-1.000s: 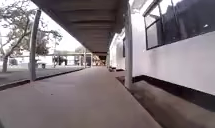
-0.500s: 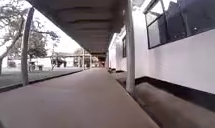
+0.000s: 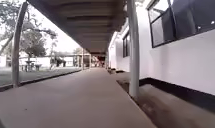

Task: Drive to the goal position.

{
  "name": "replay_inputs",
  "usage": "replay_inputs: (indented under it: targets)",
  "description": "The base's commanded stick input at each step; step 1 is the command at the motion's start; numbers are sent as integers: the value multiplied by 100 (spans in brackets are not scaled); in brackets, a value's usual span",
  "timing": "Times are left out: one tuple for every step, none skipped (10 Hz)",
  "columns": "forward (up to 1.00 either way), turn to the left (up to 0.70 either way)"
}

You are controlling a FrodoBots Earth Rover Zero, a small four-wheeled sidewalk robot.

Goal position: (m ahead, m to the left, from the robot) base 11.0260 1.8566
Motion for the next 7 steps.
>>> replay_inputs:
  targets:
    - [70, 18]
    - [70, 34]
    - [70, 21]
    - [70, 7]
    - [70, 0]
    - [70, 0]
    - [70, 0]
